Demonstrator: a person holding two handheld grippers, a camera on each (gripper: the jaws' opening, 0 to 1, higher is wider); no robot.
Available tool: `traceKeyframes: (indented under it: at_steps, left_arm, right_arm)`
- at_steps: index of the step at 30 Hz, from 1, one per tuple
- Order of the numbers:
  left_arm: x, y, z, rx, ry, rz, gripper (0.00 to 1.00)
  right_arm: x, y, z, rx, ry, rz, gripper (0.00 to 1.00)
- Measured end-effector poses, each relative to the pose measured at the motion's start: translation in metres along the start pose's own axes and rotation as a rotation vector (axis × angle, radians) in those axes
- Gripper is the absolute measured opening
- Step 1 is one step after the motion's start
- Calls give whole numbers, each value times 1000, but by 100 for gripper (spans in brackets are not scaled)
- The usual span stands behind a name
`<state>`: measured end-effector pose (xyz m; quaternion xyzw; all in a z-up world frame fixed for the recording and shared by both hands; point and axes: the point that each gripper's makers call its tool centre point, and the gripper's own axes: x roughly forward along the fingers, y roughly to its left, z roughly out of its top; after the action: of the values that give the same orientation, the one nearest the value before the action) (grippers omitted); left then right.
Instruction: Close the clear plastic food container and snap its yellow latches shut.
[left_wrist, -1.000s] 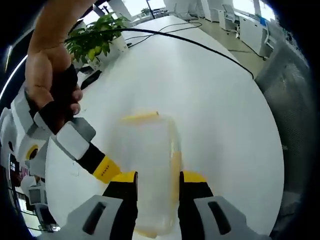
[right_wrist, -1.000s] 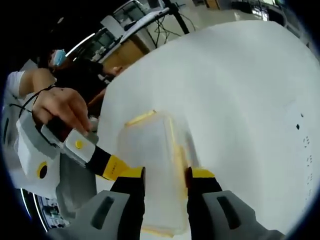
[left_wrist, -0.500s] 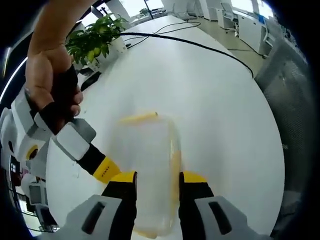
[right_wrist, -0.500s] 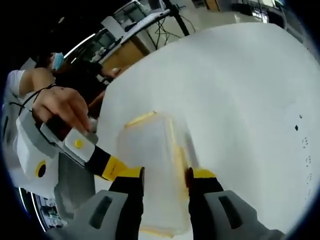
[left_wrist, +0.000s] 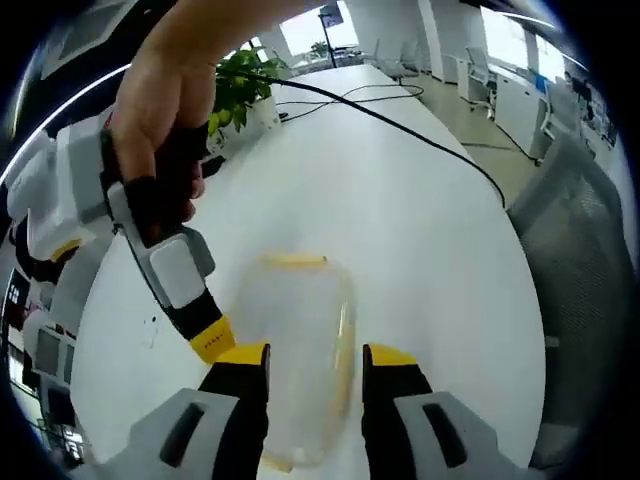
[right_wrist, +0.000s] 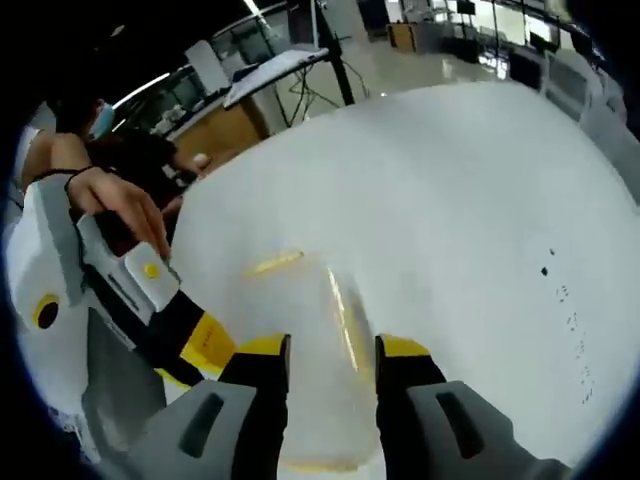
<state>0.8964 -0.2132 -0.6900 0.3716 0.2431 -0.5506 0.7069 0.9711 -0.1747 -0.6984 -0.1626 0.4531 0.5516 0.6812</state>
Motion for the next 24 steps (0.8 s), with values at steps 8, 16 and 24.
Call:
traceKeyframes:
  at_steps: [8,16,24]
  left_arm:
    - [-16,5,-20,-124,-27,57,29]
    - [-29,13,-32,-153,-18,98,29]
    - [-38,21,-37,-215,-30,137,29]
  right_arm:
    - [-22,29,-26,-1,-82,-113,32]
    - [-42,35,-29,86,-208,-177,34]
    - [-49,46,-33,151,-300,-257,33]
